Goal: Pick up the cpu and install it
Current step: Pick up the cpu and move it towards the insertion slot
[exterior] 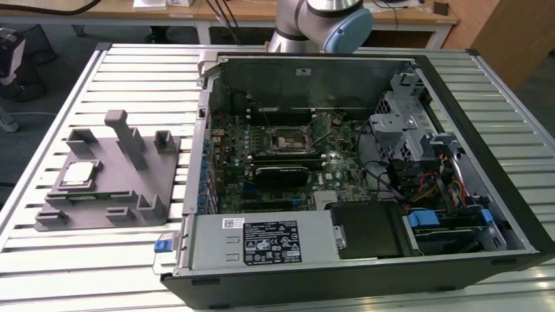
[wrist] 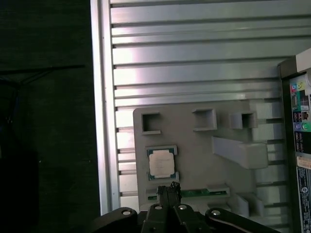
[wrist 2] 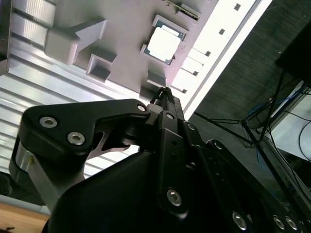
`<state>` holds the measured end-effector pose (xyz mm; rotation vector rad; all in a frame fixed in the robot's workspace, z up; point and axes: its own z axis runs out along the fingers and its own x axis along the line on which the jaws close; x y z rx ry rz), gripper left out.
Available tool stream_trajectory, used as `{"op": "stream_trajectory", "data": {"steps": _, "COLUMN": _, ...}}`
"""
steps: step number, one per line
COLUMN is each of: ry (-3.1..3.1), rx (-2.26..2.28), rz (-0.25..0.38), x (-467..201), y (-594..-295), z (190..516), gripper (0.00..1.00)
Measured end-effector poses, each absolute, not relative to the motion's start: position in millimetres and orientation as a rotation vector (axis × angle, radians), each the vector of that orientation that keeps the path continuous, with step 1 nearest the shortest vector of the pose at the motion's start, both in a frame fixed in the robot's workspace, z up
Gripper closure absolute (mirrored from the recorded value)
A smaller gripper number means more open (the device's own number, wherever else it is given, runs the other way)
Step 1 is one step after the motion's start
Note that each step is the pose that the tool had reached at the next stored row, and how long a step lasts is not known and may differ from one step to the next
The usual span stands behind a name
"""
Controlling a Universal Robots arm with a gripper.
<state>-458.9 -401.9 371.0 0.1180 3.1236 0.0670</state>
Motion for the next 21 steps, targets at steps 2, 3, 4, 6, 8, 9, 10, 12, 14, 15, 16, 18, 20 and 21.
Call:
{"op": "stream_trajectory", "data": {"steps": 2, "ry": 3.125, "rx": 0.118, "rz": 0.067, "x": -459, "y": -402, "z": 369, "gripper": 0.89}}
{"op": "stream_trajectory", "data": {"steps": 3, "ry": 3.128, "rx": 0.119, "rz": 0.066, "x": -459, "y": -402, "z": 368, "gripper": 0.89}}
{"op": "stream_trajectory", "data": {"steps": 4, "ry": 3.131, "rx": 0.119, "rz": 0.063, "x": -459, "y": -402, "z": 367, "gripper": 0.89}}
{"op": "stream_trajectory", "data": {"steps": 6, "ry": 3.133, "rx": 0.119, "rz": 0.057, "x": -459, "y": -402, "z": 365, "gripper": 0.89}}
{"op": "stream_trajectory", "data": {"steps": 8, "ry": 3.133, "rx": 0.119, "rz": 0.049, "x": -459, "y": -402, "z": 363, "gripper": 0.89}}
{"op": "stream_trajectory", "data": {"steps": 9, "ry": 3.133, "rx": 0.119, "rz": 0.048, "x": -459, "y": -402, "z": 362, "gripper": 0.89}}
{"op": "stream_trajectory", "data": {"steps": 10, "ry": 3.133, "rx": 0.119, "rz": 0.047, "x": -459, "y": -402, "z": 361, "gripper": 0.89}}
{"op": "stream_trajectory", "data": {"steps": 12, "ry": 3.133, "rx": 0.119, "rz": 0.047, "x": -459, "y": -402, "z": 358, "gripper": 0.89}}
{"op": "stream_trajectory", "data": {"steps": 14, "ry": 3.142, "rx": 0.119, "rz": 0.048, "x": -459, "y": -402, "z": 356, "gripper": 0.89}}
{"op": "stream_trajectory", "data": {"steps": 15, "ry": 3.146, "rx": 0.118, "rz": 0.051, "x": -459, "y": -402, "z": 356, "gripper": 0.89}}
{"op": "stream_trajectory", "data": {"steps": 16, "ry": 3.154, "rx": 0.117, "rz": 0.053, "x": -459, "y": -403, "z": 355, "gripper": 0.84}}
{"op": "stream_trajectory", "data": {"steps": 18, "ry": 3.164, "rx": 0.111, "rz": 0.053, "x": -459, "y": -404, "z": 352, "gripper": 0.77}}
{"op": "stream_trajectory", "data": {"steps": 20, "ry": 3.171, "rx": 0.084, "rz": 0.052, "x": -459, "y": -403, "z": 349, "gripper": 0.65}}
{"op": "stream_trajectory", "data": {"steps": 21, "ry": 3.174, "rx": 0.062, "rz": 0.051, "x": -459, "y": -404, "z": 348, "gripper": 0.65}}
